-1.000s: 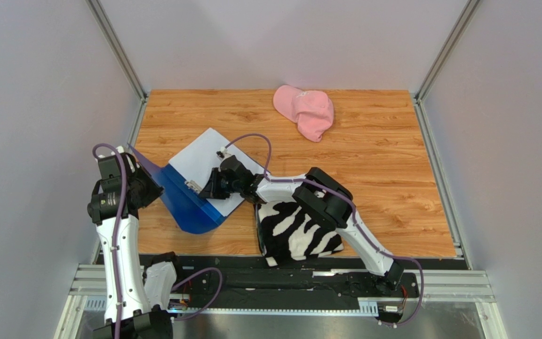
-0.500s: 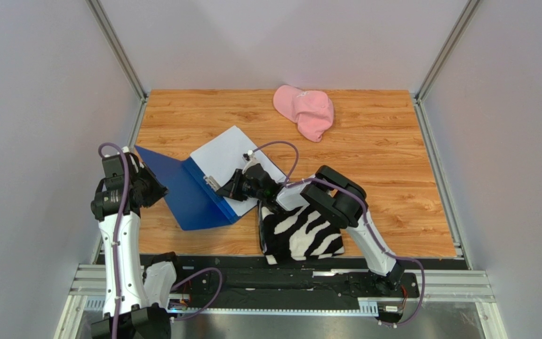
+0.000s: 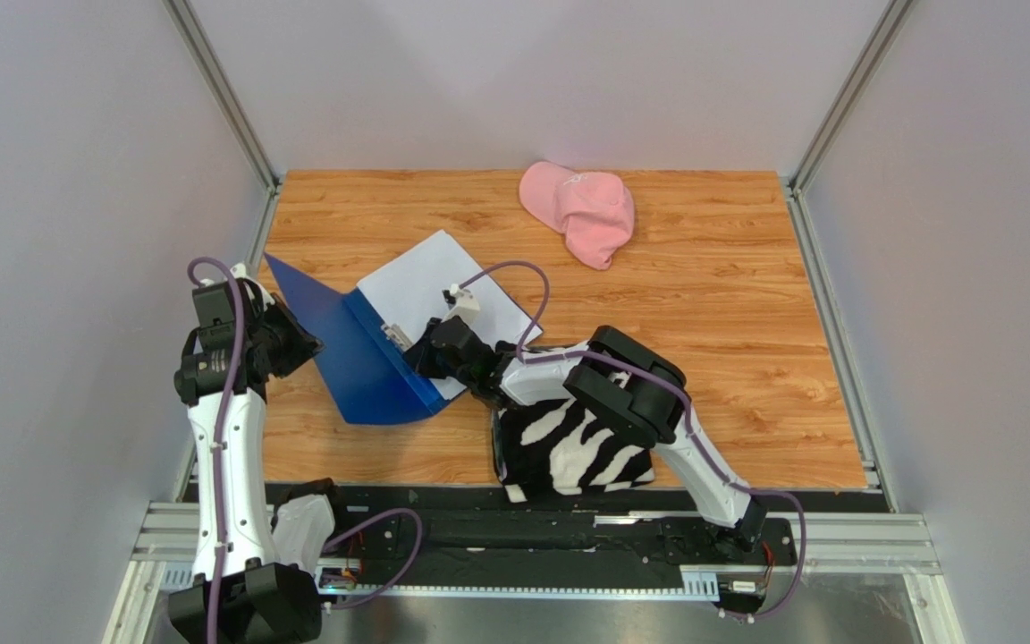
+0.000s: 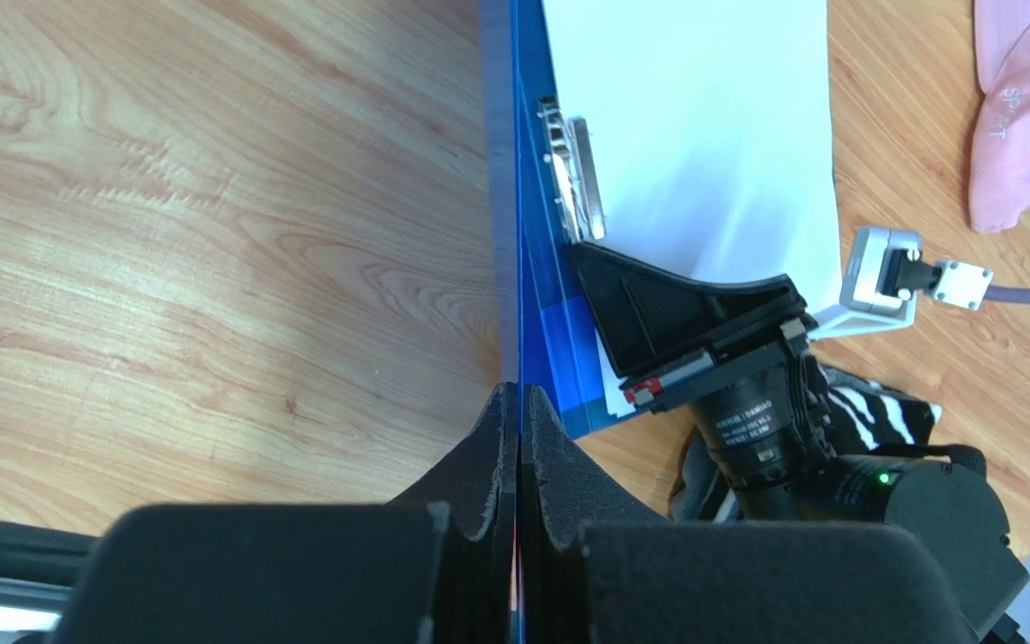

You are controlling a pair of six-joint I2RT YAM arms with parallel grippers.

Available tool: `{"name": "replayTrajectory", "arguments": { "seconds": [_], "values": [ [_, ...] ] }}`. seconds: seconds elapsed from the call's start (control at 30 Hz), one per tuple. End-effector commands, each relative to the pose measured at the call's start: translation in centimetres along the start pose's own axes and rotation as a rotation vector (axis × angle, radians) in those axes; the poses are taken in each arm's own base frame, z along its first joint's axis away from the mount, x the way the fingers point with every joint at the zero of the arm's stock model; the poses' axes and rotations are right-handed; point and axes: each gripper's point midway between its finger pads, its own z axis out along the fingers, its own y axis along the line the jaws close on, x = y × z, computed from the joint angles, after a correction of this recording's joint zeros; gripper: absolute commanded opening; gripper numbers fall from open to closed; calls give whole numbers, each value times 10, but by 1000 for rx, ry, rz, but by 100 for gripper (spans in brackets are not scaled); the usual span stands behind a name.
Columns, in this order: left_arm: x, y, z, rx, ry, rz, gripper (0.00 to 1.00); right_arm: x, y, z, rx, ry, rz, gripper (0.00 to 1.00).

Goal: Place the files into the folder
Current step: Clamp the file and folder with some files.

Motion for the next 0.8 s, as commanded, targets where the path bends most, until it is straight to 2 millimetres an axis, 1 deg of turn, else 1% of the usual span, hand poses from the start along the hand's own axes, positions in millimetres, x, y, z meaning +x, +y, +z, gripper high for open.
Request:
{"name": "replayTrajectory", "arguments": {
  "seconds": [0.0,0.03,0.1,0.13,0.17,0.2,0.27,0.3,0.33,0.37,0.4,0.43,0.47,0.5,0.53,0.57,0.6,0.63,0.7,0.77],
  "values": [
    [10,-1,-8,1,30,9,0,125,-258,-74,827,433,-323,0],
    [9,-1,-9,-3,31,14,0,135,-274,-84,890,472,-337,0],
    [5,-3,-11,0,21,14,0,132,-277,-87,914,431,-343,0],
    [4,-4,-11,1,19,15,0,135,-280,-90,917,416,-314,0],
    [3,-3,-10,-3,13,18,0,145,-294,-99,925,447,-299,0],
    [1,-2,-9,-11,5,20,0,159,-291,-89,851,491,-234,0],
    [-2,1,-7,-29,7,33,0,175,-294,-90,818,549,-187,0],
    [-2,2,-7,-34,10,38,0,172,-289,-85,790,539,-181,0],
    [-3,2,-7,-38,16,47,0,170,-283,-82,757,542,-190,0],
    [-3,2,-7,-37,18,51,0,163,-261,-76,682,537,-178,0],
    [-3,2,-8,-36,19,51,0,160,-253,-75,635,526,-182,0],
    [-3,1,-10,-28,8,51,0,153,-239,-68,577,506,-182,0],
    [-2,0,-10,-24,4,49,0,147,-228,-66,534,514,-201,0],
    [-2,0,-12,-23,-2,49,0,135,-208,-61,484,498,-199,0],
    [-2,-1,-12,-19,-1,52,0,130,-196,-58,438,502,-203,0],
    [-1,-2,-12,-12,2,51,0,130,-182,-58,375,544,-194,2],
    [-1,-2,-13,-12,2,54,0,127,-171,-57,352,561,-187,2],
    [0,-1,-13,-13,4,53,0,122,-159,-52,322,565,-180,4],
    [2,-1,-14,-13,8,57,0,122,-147,-53,278,608,-139,7],
    [2,-1,-15,-11,5,61,0,117,-133,-52,224,626,-96,9]
  ]
}}
